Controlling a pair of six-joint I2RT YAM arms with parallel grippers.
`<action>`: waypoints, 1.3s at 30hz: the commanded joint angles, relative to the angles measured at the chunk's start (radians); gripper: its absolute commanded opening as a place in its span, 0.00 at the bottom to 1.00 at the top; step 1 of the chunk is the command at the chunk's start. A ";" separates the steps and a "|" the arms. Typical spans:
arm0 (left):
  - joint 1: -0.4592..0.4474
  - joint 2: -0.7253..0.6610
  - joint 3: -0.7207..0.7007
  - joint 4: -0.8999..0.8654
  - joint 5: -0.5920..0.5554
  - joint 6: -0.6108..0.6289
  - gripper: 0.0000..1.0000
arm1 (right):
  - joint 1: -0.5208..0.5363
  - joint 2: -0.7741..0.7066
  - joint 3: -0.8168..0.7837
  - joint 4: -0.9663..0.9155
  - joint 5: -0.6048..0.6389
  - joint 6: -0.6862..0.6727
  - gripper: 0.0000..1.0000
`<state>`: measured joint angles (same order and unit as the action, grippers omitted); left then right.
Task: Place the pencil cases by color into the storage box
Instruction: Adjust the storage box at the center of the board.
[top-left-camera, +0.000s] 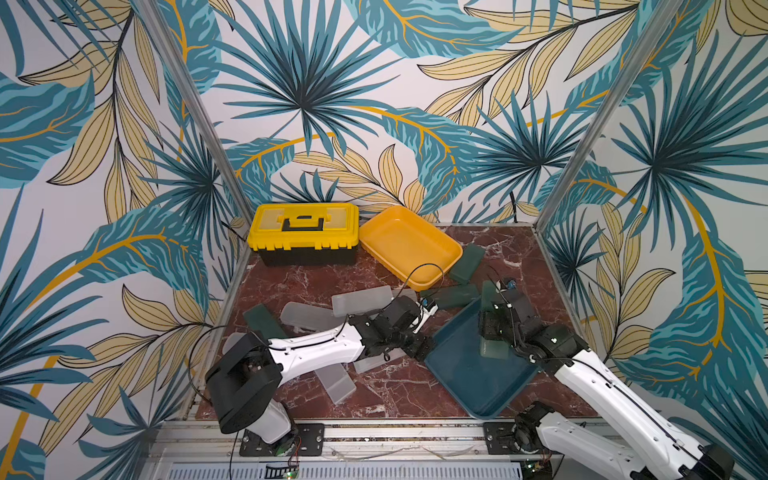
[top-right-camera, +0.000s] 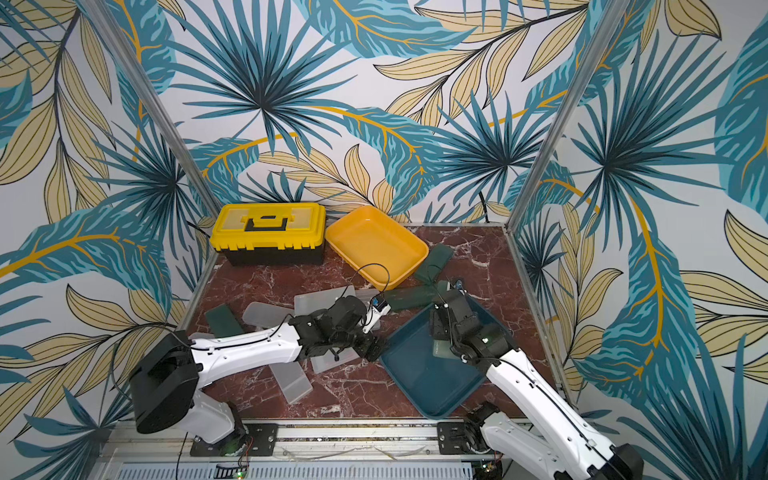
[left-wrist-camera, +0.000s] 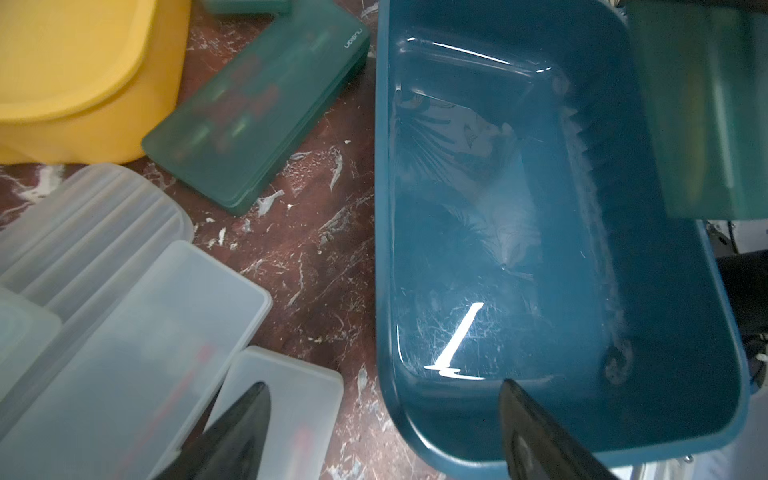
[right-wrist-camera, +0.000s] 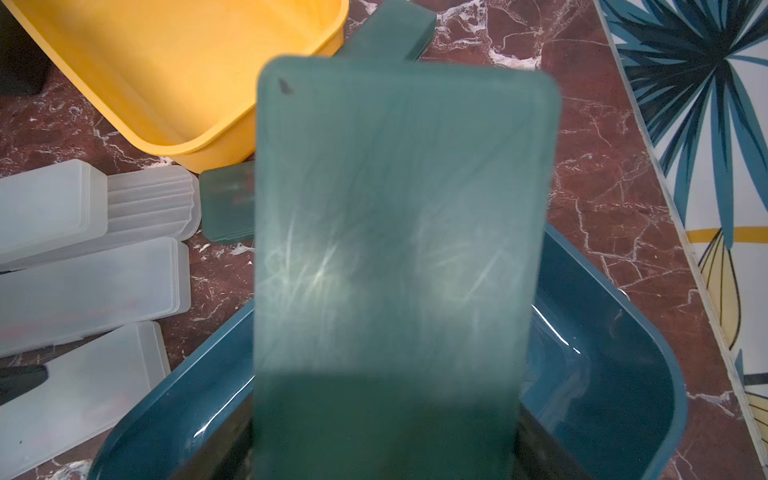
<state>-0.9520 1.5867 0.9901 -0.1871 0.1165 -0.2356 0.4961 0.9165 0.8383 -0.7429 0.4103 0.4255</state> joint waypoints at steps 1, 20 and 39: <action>-0.002 0.035 0.060 0.018 0.008 -0.016 0.86 | -0.006 -0.005 0.004 -0.009 0.011 -0.011 0.64; 0.053 0.216 0.211 -0.076 -0.164 0.072 0.86 | -0.007 -0.025 -0.011 0.010 -0.050 -0.016 0.64; 0.192 0.292 0.388 -0.109 -0.159 0.130 0.86 | -0.004 0.084 -0.032 0.054 -0.345 -0.054 0.64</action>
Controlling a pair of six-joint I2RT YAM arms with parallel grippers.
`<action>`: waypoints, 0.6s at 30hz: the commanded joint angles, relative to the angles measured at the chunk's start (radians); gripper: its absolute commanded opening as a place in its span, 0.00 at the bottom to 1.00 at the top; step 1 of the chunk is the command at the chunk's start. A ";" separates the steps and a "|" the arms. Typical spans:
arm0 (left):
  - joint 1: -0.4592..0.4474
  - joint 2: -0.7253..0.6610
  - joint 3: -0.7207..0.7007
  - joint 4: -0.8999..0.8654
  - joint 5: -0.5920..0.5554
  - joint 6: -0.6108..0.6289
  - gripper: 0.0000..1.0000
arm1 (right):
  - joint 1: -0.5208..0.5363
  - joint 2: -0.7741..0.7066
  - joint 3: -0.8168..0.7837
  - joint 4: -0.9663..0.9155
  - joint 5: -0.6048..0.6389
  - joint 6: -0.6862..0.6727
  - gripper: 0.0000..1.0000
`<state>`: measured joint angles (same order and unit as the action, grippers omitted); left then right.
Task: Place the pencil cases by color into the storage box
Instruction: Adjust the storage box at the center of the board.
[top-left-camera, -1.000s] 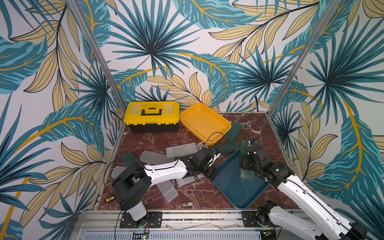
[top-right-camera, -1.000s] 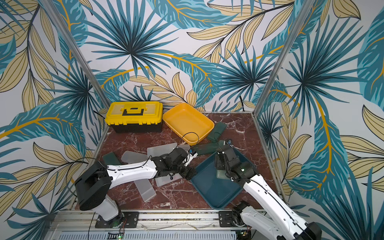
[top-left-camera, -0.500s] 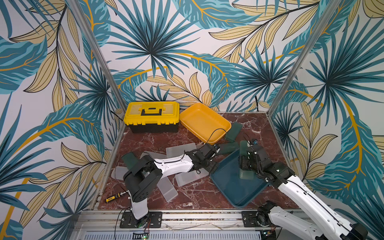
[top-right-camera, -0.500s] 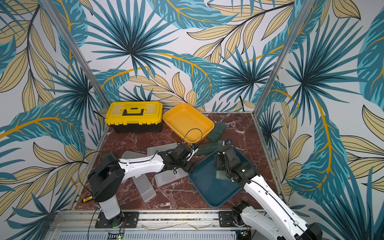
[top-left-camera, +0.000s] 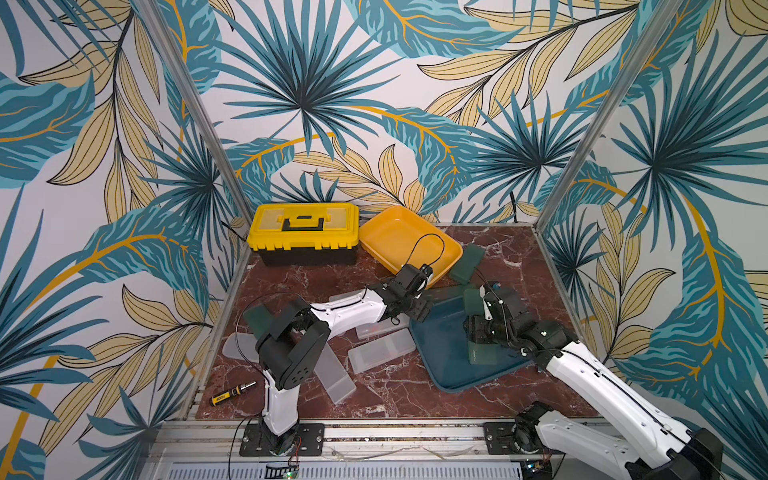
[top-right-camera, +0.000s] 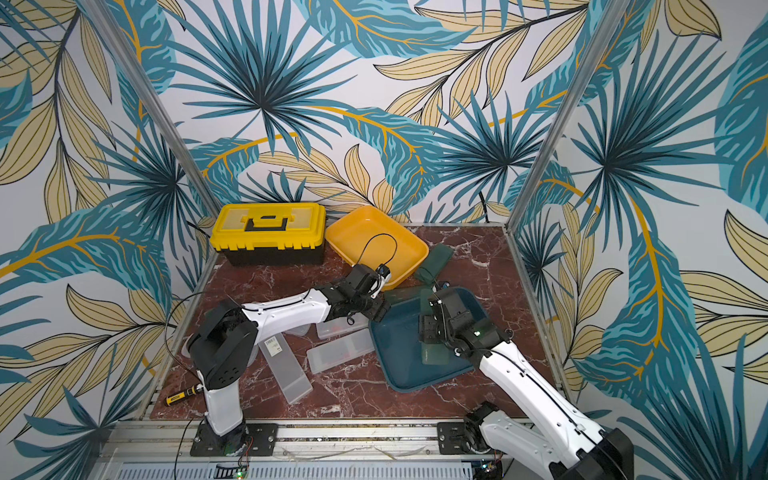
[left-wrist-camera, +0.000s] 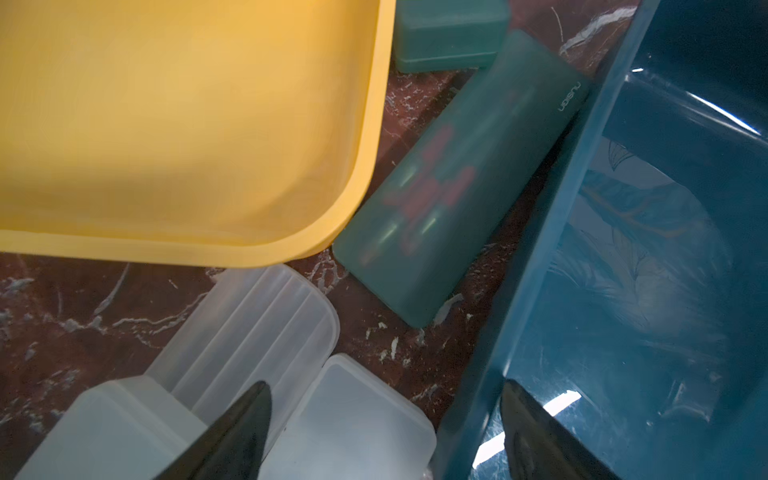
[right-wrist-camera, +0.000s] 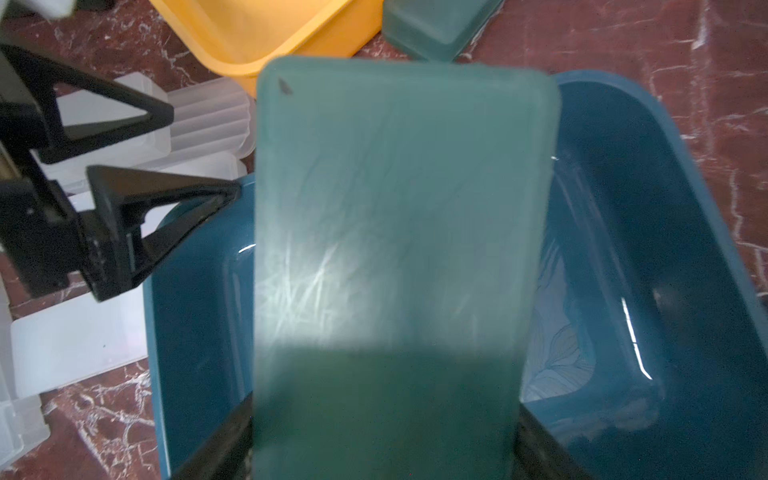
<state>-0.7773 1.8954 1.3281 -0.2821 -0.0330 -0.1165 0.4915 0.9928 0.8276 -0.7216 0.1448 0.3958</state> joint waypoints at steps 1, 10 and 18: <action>0.019 -0.036 0.046 -0.014 -0.003 0.006 0.86 | 0.002 0.014 -0.026 0.038 -0.093 -0.025 0.64; 0.063 -0.230 -0.032 -0.012 0.058 -0.080 0.86 | 0.067 0.087 -0.043 0.098 -0.149 -0.034 0.64; 0.131 -0.462 -0.184 -0.016 -0.016 -0.185 0.86 | 0.119 0.154 -0.039 0.122 -0.128 -0.048 0.64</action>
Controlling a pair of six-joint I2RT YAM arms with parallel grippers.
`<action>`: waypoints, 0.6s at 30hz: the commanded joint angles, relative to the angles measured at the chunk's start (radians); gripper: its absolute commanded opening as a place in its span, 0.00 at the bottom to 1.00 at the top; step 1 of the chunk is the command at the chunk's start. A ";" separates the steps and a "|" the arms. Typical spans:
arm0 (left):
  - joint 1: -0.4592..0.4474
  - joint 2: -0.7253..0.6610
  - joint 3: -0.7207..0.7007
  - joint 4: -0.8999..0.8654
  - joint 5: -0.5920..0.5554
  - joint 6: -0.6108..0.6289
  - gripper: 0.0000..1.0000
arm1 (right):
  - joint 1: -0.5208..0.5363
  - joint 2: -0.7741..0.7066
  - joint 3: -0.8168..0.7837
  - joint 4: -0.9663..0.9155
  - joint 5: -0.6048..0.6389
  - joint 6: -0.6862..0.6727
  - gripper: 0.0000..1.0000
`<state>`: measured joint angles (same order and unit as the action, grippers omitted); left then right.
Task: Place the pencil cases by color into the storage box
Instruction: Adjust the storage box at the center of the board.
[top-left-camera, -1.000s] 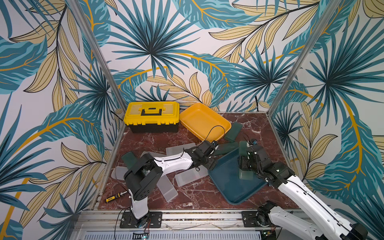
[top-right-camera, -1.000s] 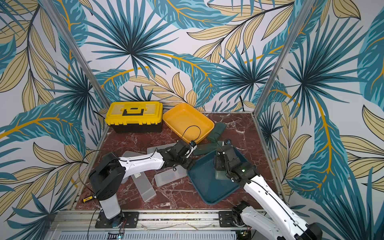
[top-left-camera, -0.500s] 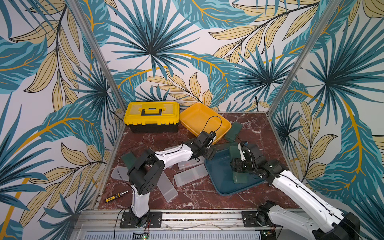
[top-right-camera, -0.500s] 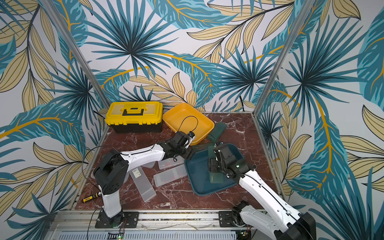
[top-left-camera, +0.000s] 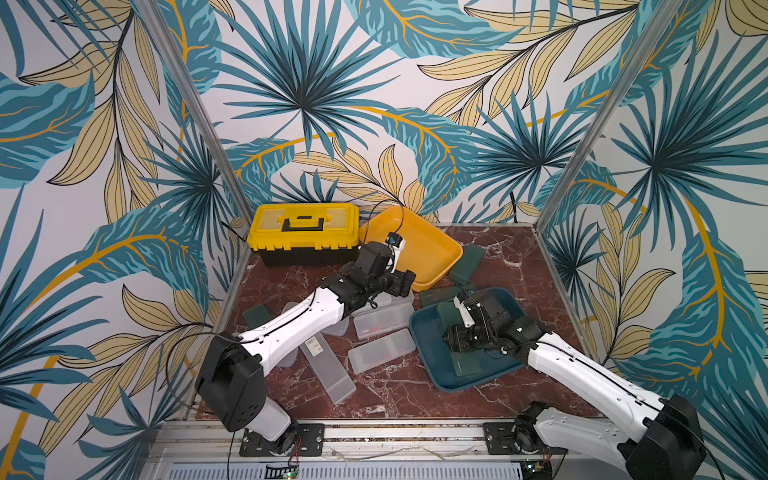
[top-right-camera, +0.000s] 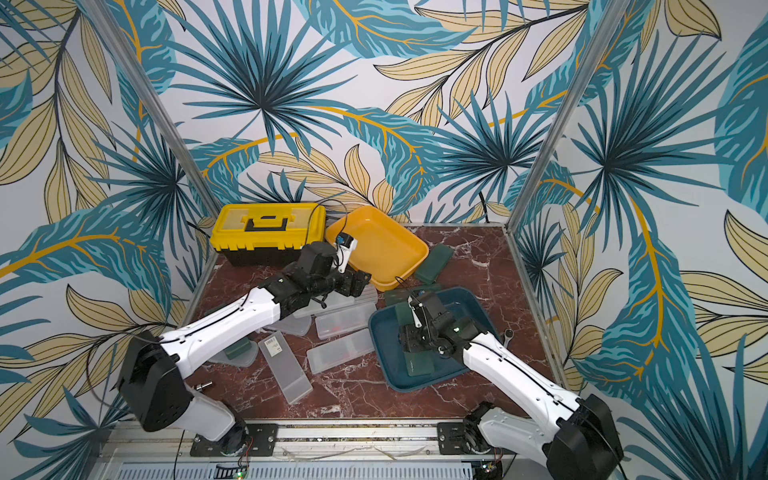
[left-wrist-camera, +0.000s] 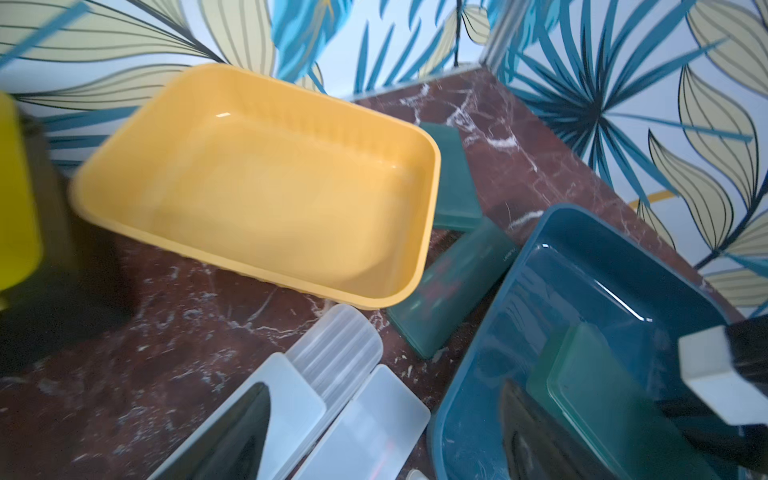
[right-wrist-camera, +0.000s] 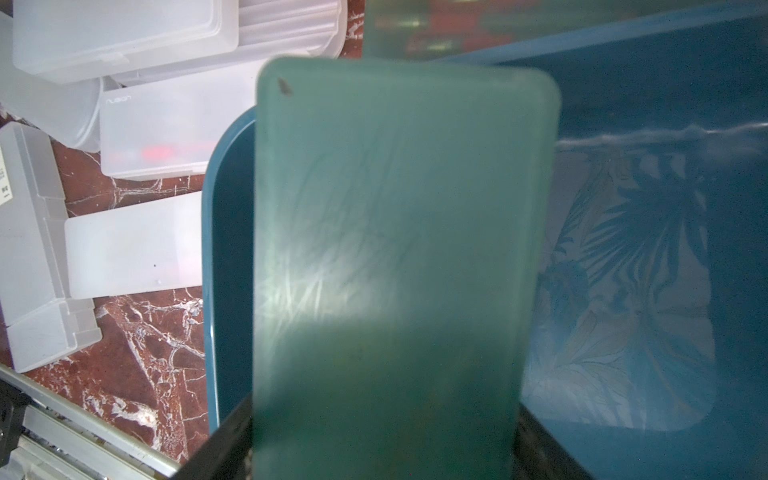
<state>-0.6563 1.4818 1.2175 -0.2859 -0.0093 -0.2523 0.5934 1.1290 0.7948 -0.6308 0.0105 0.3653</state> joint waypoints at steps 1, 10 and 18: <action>0.015 -0.068 -0.090 -0.012 -0.041 -0.055 0.86 | 0.024 0.024 -0.009 0.038 0.007 -0.016 0.64; 0.074 -0.238 -0.230 -0.073 -0.071 -0.101 0.87 | 0.076 0.093 -0.024 0.088 0.031 0.007 0.64; 0.086 -0.318 -0.286 -0.115 -0.068 -0.118 0.87 | 0.104 0.161 -0.029 0.100 0.039 0.015 0.64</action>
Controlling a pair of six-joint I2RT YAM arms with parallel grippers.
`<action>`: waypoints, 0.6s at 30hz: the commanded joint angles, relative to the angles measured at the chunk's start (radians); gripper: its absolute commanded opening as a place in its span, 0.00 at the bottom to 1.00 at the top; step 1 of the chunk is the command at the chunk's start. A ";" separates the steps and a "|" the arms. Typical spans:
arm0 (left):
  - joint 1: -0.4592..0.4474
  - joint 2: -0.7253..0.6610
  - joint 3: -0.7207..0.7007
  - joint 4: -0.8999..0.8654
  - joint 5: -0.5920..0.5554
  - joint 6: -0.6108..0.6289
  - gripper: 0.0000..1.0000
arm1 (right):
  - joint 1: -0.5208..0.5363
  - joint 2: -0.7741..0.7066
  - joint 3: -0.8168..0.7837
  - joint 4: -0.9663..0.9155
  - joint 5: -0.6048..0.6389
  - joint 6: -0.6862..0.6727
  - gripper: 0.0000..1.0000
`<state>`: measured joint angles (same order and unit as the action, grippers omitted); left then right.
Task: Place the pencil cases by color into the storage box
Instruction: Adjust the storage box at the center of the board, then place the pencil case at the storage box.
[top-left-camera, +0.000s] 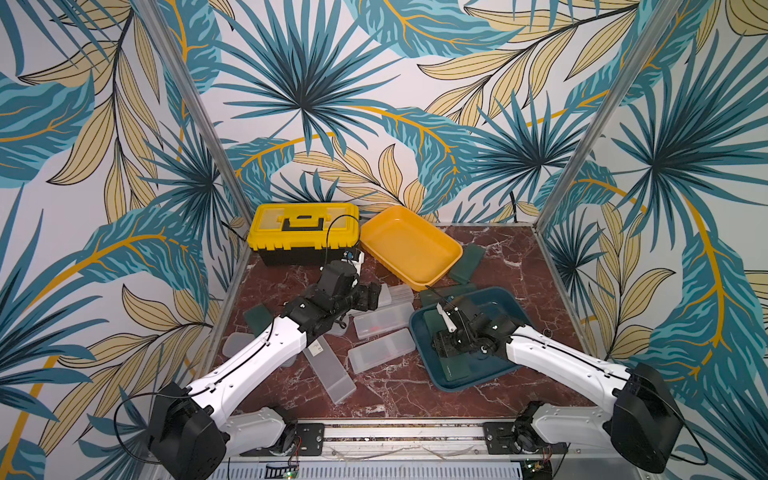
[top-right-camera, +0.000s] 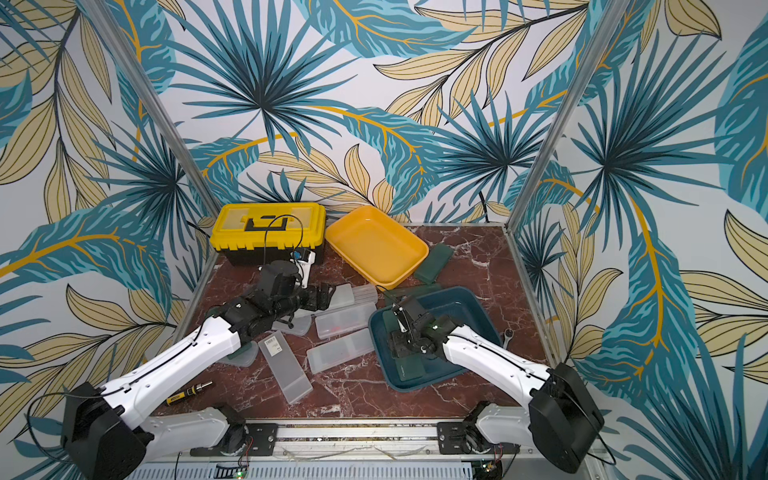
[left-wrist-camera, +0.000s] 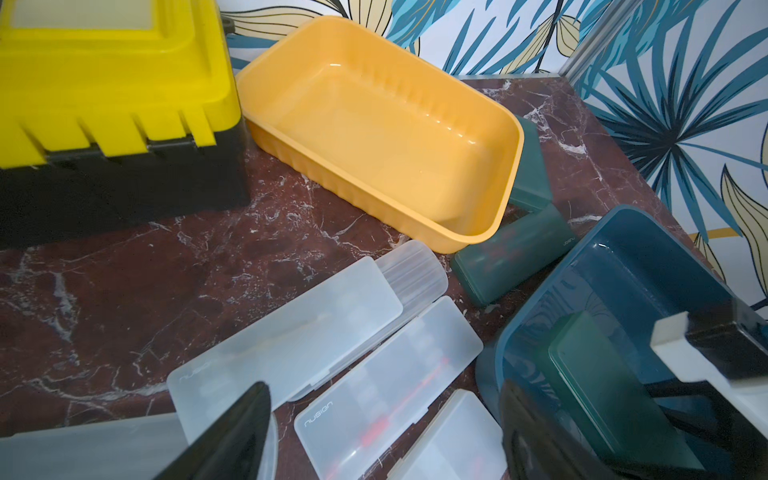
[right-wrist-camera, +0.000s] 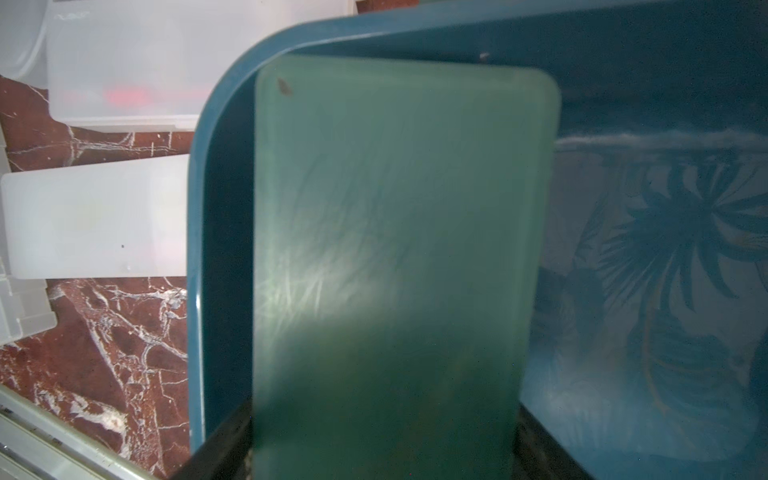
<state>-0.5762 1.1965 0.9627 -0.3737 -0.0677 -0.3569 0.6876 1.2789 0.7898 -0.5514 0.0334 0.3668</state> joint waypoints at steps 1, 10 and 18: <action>0.008 -0.040 -0.035 -0.030 -0.012 -0.016 0.87 | 0.012 0.016 -0.027 0.022 0.016 0.015 0.64; 0.069 -0.071 -0.061 -0.034 0.030 -0.052 0.87 | 0.031 0.055 -0.062 0.078 0.036 0.037 0.64; 0.102 -0.091 -0.064 -0.034 0.035 -0.069 0.87 | 0.032 0.099 -0.082 0.135 0.035 0.032 0.64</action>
<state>-0.4862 1.1305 0.9207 -0.4015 -0.0402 -0.4141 0.7143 1.3659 0.7269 -0.4606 0.0555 0.3923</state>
